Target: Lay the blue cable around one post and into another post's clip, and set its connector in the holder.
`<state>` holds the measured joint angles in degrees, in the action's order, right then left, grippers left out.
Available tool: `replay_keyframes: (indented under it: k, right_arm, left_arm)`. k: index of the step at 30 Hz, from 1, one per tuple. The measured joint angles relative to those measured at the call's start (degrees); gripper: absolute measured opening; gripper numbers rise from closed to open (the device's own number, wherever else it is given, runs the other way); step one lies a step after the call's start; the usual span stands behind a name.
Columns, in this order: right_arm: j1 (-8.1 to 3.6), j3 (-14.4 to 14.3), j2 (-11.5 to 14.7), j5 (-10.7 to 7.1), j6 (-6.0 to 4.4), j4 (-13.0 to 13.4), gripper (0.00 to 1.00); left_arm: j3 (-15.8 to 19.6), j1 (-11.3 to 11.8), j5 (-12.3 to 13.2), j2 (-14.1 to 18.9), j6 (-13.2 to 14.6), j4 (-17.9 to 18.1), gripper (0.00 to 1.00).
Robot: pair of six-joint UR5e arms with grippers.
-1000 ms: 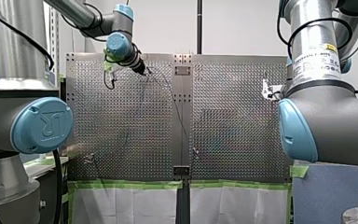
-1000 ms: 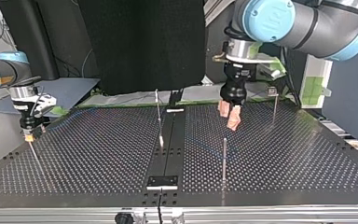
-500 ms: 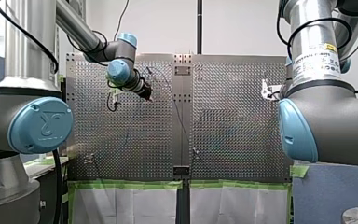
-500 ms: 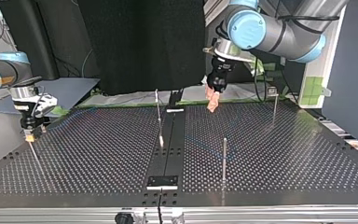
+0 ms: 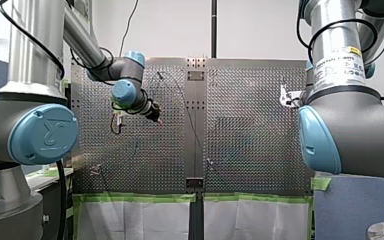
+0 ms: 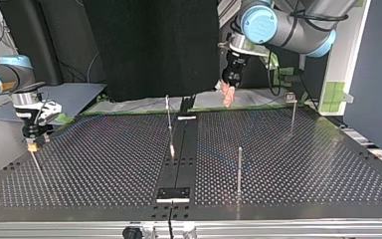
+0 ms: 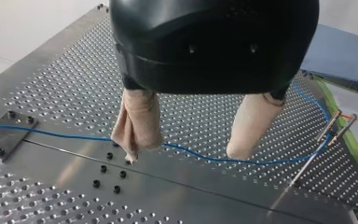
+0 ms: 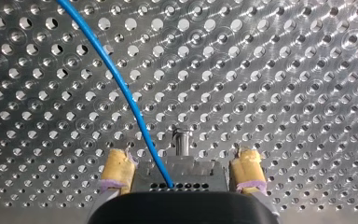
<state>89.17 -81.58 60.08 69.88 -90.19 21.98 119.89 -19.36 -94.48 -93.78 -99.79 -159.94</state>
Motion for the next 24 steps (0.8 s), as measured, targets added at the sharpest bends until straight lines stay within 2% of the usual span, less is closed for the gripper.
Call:
replay_keyframes:
  k: [24]
  right_arm:
    - [0.0, -0.01, 0.0, -0.03, 0.0, -0.2, 0.98]
  left_arm:
    - [11.14, 0.0, -0.13, 0.01, -0.85, 11.15, 1.0]
